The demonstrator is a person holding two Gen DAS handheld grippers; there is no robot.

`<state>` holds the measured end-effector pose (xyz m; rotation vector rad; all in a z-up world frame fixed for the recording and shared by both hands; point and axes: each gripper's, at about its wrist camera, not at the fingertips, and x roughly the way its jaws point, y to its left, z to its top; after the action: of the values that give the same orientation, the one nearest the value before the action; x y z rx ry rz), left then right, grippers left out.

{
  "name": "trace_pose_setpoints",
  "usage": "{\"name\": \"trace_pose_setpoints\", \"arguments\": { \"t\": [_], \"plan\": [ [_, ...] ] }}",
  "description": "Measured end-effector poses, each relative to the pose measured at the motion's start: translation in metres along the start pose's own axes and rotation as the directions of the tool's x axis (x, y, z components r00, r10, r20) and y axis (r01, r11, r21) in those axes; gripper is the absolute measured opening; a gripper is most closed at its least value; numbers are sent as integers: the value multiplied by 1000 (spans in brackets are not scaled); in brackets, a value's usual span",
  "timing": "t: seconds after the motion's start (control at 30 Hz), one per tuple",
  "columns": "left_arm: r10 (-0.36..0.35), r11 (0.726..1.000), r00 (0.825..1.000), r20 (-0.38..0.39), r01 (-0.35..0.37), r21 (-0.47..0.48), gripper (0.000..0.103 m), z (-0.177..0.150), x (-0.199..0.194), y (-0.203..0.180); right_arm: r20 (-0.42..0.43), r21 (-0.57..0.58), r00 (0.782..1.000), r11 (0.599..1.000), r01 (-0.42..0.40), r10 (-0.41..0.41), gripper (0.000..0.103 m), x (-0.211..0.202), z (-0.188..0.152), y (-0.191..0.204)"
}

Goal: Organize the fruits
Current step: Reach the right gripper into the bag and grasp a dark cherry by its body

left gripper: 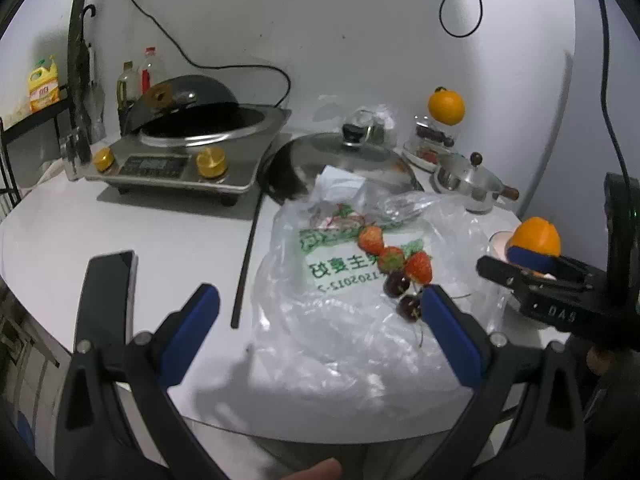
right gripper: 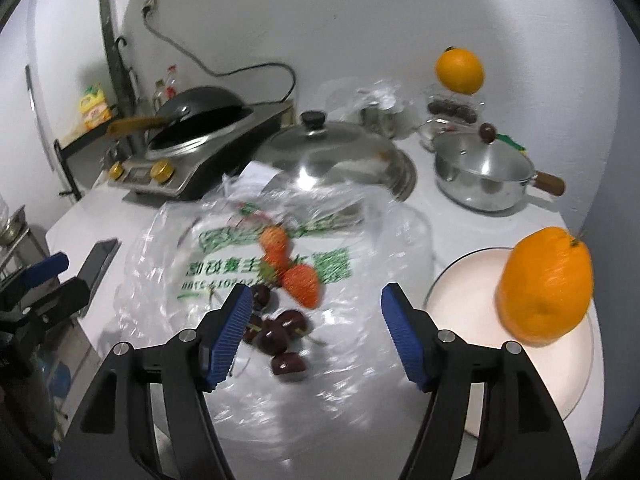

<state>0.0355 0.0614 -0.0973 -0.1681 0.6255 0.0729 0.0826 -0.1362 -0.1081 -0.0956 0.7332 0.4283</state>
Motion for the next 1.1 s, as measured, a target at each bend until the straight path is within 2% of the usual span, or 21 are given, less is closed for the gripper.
{"name": "trace_pose_setpoints", "arguments": {
  "t": [0.27,0.33,0.47,0.77,1.1],
  "plan": [
    [3,1000,1000,-24,-3,-16,102,-14,3,9,-64,-63,998,998,-8,3,70,21,-14,20],
    [5,1000,1000,-31,-5,-16,102,-17,5,9,-76,-70,997,998,-7,2,67,25,-17,22],
    [2,1000,999,-44,-3,-20,102,-21,10,11,-105,-99,994,995,7,-17,54,36,-23,26],
    [2,1000,999,-51,-3,-20,102,-20,16,12,-134,-141,991,990,-7,-12,52,49,-26,34],
    [13,1000,998,-59,-13,-9,102,-18,20,9,-145,-152,989,988,-33,10,41,57,-27,34]
  ]
}}
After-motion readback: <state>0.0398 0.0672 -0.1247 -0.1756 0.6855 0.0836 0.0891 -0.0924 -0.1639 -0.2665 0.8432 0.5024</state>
